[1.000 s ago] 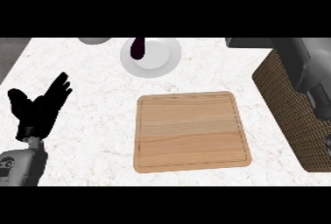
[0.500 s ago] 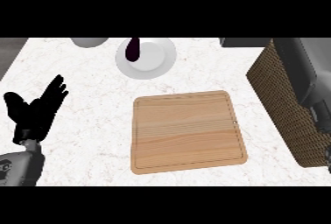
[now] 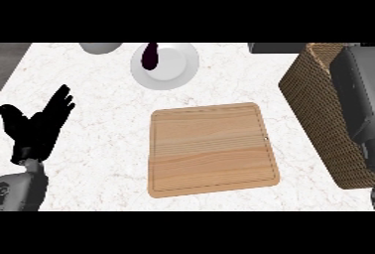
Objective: Pick the croissant from the cutting board and place it in the basket
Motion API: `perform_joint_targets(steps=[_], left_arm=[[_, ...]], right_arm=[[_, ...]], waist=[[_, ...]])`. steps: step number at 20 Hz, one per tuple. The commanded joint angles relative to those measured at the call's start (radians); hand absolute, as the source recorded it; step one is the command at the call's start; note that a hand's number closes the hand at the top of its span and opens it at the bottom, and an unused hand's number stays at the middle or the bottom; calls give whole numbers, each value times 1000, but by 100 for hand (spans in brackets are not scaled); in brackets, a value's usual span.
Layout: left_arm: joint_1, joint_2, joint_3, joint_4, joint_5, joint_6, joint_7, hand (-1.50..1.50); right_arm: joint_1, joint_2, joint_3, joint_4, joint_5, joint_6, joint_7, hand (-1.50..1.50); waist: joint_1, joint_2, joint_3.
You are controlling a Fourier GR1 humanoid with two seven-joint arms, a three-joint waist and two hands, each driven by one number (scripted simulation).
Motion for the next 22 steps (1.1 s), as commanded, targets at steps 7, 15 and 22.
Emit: perform_joint_targets(steps=[7,15,22], left_arm=[[-21,-23,-17,-18,-22,23,33,0],[27,0,5,-10,-13,-3,-6,0],[64,-5,34,0,1,4,-28,0]], right_arm=[[121,54,-34,-215,-2,-6,93,-150],[203,80,-158,-485,54,-190,124,-150],[430,266,-224,-903,-1,-147,43,-150]], waist=[[12,4,0],[-8,-8,-1],[-45,-22,-2]])
